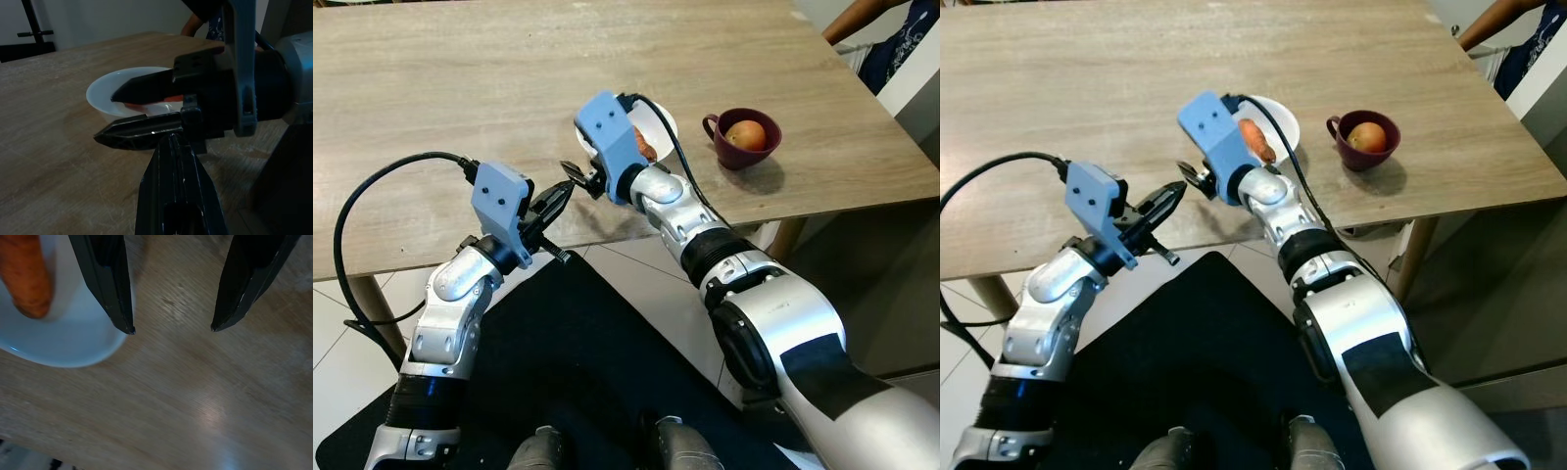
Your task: Restocking fridge
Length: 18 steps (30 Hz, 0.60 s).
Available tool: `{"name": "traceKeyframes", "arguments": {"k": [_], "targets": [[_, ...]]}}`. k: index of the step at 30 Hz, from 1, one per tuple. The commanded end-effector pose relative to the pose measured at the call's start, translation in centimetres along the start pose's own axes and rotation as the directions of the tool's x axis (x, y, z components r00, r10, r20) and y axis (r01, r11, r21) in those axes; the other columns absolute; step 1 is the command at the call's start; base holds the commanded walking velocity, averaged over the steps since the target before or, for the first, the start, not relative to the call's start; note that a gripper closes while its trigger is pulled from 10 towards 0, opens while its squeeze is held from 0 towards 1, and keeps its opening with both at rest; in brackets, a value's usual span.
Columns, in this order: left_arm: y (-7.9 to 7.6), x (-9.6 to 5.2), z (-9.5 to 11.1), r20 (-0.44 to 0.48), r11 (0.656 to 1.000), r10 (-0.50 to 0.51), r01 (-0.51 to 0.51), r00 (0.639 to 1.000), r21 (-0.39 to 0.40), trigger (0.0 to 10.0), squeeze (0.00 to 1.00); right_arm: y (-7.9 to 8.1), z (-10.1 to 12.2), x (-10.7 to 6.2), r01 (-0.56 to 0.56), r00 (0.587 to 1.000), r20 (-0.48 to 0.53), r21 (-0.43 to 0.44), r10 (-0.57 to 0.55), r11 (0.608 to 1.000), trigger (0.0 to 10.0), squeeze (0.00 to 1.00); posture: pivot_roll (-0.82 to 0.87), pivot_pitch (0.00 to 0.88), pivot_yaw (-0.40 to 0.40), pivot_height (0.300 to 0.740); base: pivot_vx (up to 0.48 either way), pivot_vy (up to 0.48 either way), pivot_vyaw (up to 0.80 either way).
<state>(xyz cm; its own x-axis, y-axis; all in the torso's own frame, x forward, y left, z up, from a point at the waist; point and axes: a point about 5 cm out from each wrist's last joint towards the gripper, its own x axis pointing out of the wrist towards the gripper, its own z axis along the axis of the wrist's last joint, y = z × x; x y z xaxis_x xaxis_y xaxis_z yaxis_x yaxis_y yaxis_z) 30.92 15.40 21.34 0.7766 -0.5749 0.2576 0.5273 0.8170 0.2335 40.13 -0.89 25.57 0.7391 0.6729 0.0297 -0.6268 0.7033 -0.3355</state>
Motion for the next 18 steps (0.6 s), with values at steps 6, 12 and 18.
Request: {"name": "traceKeyframes", "arguments": {"k": [6,12,18], "targets": [[-0.2,-0.4,-0.4,-0.028,1.0,-0.013,0.013,1.0,0.001,10.0,0.0,-0.3,-1.5,-0.3,0.049,0.993,-0.098,-0.113,-0.06,0.992,10.0,0.0,0.03,0.297,-0.055,0.74,0.0,0.0,0.0],[-0.1,-0.4,-0.4,-0.033,1.0,-0.016,0.016,0.999,0.002,10.0,0.0,-1.4,-2.1,-0.8,0.102,0.978,-0.152,-0.239,-0.141,0.966,10.0,0.0,0.03,0.299,-0.053,0.74,0.0,0.0,0.0],[-0.2,-0.4,-0.4,-0.038,1.0,-0.021,0.021,0.999,0.002,10.0,0.0,-2.0,-3.0,-1.3,0.105,0.965,-0.202,-0.291,-0.169,0.951,10.0,0.0,0.04,0.3,-0.053,0.74,0.0,0.0,0.0]]}}
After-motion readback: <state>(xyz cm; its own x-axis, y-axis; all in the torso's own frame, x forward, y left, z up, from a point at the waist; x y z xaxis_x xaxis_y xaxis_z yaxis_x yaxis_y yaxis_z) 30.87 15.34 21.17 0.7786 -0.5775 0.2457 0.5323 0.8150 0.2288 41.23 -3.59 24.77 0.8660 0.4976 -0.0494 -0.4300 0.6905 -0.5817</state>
